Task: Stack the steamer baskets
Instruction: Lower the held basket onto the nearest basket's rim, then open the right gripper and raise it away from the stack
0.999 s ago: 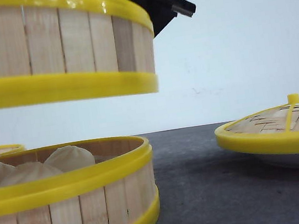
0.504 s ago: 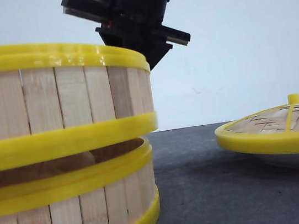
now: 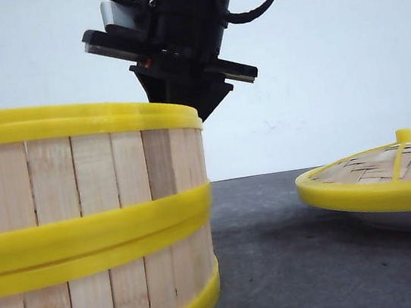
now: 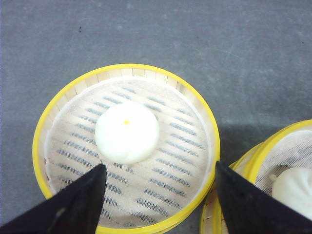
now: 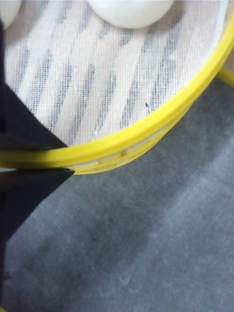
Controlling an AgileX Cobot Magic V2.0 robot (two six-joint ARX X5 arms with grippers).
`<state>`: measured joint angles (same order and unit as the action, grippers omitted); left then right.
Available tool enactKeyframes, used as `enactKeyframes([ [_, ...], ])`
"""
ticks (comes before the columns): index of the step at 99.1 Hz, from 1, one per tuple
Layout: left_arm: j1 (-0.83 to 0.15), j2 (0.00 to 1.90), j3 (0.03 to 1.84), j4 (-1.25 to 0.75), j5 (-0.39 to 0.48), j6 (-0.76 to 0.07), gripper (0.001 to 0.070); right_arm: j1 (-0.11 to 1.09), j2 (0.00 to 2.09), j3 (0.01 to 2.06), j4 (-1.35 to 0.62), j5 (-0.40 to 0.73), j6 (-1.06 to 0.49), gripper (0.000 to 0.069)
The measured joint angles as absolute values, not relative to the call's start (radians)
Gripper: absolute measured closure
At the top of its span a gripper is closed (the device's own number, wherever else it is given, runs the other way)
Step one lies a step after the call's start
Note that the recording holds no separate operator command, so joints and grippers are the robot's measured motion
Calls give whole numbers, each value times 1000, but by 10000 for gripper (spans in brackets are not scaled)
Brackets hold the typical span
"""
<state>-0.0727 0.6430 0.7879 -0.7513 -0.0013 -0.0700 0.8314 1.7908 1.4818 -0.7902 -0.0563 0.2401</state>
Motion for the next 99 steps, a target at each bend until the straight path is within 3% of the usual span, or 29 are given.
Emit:
enactKeyframes([
  [41, -73, 643, 788, -754, -1, -70, 281, 838, 1791, 1482, -793, -16, 234, 663],
  [47, -73, 643, 788, -754, -1, -70, 281, 836, 1791, 1482, -794, -29, 233, 597],
  [59, -73, 649, 788, -755, -1, -70, 281, 834, 1790, 1482, -797, -59, 233, 342],
  [65, -70, 661, 793, -758, -1, -70, 281, 830, 1785, 1482, -798, -69, 233, 269],
  [76, -41, 713, 813, -755, -1, -70, 281, 831, 1745, 1482, -809, -80, 233, 233],
  [99, 75, 878, 822, -701, 19, -68, 281, 812, 1532, 1483, -888, -76, 222, 227],
])
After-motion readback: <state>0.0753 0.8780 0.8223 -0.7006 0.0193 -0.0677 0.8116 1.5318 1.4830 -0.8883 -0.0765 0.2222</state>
